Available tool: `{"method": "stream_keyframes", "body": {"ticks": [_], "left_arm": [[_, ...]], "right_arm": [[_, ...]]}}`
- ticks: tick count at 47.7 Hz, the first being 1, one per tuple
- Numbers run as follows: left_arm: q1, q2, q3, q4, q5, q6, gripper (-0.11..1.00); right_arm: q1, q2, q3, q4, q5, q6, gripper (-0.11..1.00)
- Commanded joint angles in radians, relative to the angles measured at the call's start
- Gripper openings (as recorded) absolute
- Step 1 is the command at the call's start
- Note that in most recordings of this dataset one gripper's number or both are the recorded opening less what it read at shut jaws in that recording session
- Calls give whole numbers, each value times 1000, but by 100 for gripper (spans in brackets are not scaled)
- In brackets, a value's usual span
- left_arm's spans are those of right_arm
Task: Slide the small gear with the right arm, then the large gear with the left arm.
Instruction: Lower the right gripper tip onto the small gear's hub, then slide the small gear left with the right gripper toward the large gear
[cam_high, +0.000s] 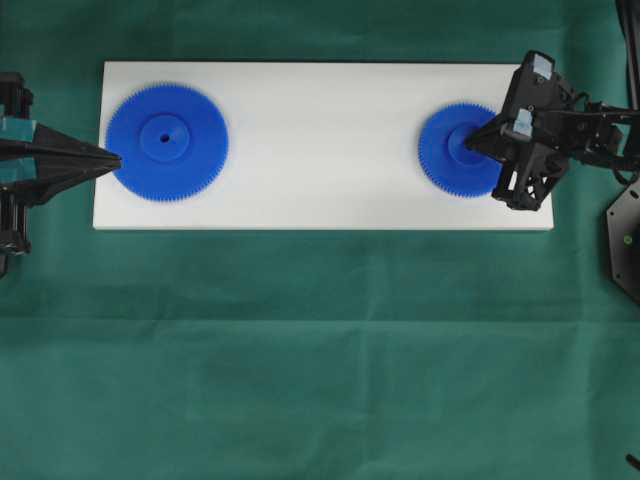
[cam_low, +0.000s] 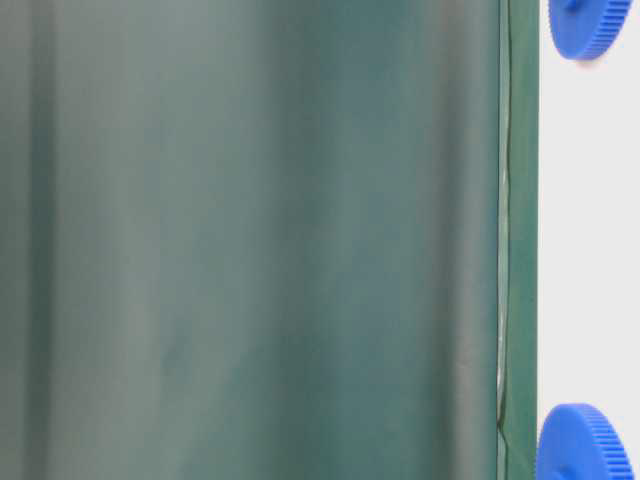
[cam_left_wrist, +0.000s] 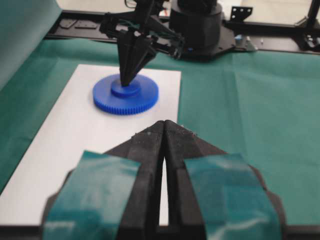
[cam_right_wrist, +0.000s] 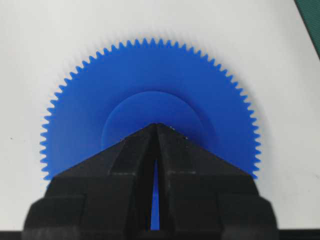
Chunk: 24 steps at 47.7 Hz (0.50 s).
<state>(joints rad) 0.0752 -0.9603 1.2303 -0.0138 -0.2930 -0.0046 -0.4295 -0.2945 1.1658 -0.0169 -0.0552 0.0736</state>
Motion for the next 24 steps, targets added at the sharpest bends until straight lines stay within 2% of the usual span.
{"method": "stream_keyframes", "body": {"ticks": [1, 24], "left_arm": [[2, 8, -9, -2, -6, -2, 0], [2, 2, -8, -2, -6, -2, 0]], "right_arm": [[-5, 8, -17, 0, -8, 2, 50], [-6, 12, -14, 0, -3, 2, 50]]}}
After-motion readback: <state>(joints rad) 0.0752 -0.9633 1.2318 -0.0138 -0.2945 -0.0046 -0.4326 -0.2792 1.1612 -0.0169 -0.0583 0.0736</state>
